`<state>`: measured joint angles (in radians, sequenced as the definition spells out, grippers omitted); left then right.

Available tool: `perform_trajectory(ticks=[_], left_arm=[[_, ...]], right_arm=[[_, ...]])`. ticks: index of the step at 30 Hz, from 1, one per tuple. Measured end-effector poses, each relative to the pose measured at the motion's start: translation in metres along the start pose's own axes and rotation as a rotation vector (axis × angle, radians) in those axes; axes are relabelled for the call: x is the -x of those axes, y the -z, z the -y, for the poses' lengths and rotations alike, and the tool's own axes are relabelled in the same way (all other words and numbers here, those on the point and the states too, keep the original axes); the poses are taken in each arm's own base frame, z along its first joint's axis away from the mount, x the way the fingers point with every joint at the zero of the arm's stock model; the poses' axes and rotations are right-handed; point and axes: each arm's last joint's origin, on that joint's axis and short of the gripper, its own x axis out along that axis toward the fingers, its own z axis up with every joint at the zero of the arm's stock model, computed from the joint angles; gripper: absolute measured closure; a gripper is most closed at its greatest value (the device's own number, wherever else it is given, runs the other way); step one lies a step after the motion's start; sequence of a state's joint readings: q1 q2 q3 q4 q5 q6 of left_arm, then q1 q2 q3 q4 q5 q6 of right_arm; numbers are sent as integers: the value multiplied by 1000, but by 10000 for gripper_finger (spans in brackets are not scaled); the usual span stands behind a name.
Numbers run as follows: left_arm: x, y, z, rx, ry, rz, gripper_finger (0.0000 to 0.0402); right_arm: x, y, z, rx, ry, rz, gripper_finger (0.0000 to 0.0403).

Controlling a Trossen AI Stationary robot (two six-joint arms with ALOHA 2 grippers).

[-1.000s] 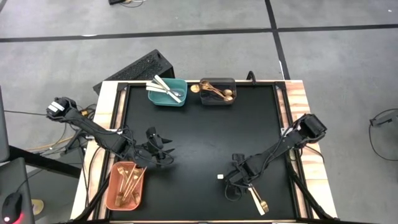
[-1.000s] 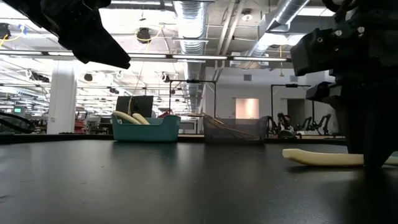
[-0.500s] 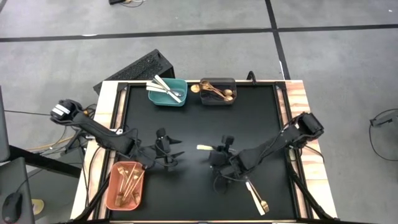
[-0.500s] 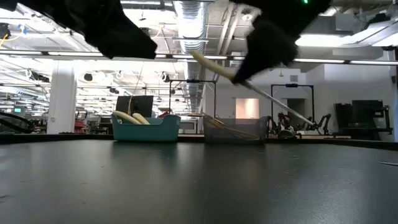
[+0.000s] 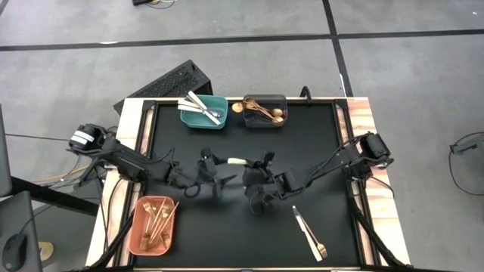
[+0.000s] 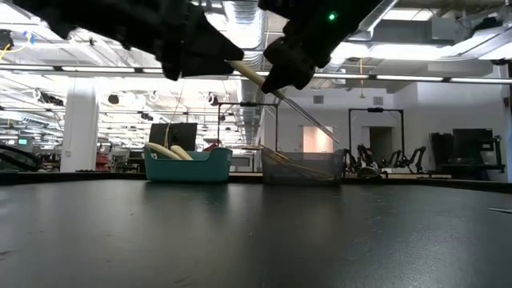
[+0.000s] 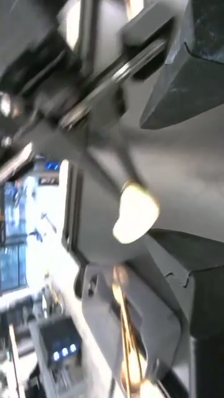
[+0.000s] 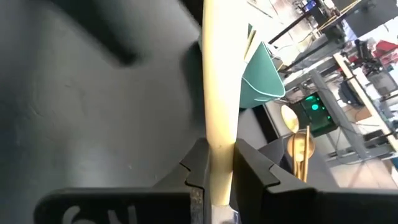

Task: Sort silverware by color (type)
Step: Put the silver knife into the light blue bin

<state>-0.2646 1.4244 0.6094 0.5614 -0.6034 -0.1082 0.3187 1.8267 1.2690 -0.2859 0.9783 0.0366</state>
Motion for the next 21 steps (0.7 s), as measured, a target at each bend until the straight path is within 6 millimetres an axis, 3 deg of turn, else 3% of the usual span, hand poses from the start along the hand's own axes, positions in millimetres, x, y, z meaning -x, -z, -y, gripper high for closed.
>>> perform_trajectory(ticks=[8, 12, 19, 21], left_arm=[[-12, -5, -22, 130, -81, 30, 168], [-15, -5, -27, 163, -58, 20, 226], [-18, -7, -32, 173, -45, 26, 361], [-18, -8, -34, 126, -49, 27, 365]], right_arm=[[-9, -1, 6, 12, 13, -11, 334], [-8, -2, 7, 13, 13, -1, 334], [-9, -3, 7, 9, 16, 1, 334], [-9, -3, 7, 5, 17, 2, 314]])
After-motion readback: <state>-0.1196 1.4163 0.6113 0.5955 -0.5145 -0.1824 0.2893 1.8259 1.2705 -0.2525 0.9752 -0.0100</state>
